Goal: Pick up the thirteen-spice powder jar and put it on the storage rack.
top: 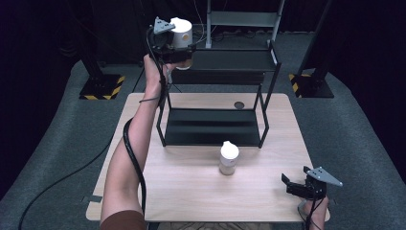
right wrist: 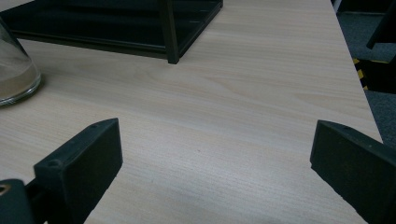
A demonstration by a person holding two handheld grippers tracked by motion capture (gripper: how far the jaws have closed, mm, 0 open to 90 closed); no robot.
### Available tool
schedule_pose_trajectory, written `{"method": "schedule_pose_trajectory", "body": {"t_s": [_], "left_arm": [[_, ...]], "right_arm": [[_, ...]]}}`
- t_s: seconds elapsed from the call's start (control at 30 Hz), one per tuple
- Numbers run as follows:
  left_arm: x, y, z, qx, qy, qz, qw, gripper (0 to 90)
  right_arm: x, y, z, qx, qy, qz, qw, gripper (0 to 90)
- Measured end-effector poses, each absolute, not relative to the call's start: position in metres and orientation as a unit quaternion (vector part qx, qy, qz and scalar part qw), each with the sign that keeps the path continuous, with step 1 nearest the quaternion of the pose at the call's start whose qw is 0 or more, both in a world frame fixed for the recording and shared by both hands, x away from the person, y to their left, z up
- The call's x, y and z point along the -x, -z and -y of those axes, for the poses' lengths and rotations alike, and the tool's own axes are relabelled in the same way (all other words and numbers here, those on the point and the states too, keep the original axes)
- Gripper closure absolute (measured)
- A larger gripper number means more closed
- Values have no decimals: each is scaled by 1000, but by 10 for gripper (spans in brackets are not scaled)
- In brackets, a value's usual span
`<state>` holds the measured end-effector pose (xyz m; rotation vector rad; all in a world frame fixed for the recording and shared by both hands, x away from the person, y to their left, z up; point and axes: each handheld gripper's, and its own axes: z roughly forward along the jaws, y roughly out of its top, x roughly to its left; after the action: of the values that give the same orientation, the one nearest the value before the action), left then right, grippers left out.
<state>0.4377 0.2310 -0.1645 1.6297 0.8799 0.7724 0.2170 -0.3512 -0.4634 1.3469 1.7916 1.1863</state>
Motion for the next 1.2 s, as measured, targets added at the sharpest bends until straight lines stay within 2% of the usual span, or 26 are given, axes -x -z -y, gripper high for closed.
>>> {"method": "schedule_pose_trajectory", "body": {"t_s": [0.7, 1.2], "left_arm": [[-466, 168, -228, -684, -313, -404, 520, 304], [-470, 174, -237, -681, -304, -402, 531, 304]], "right_arm": [[-216, 464, 352, -507, -448, -673, 298, 15], [-215, 465, 352, -506, -451, -671, 300, 15]]}}
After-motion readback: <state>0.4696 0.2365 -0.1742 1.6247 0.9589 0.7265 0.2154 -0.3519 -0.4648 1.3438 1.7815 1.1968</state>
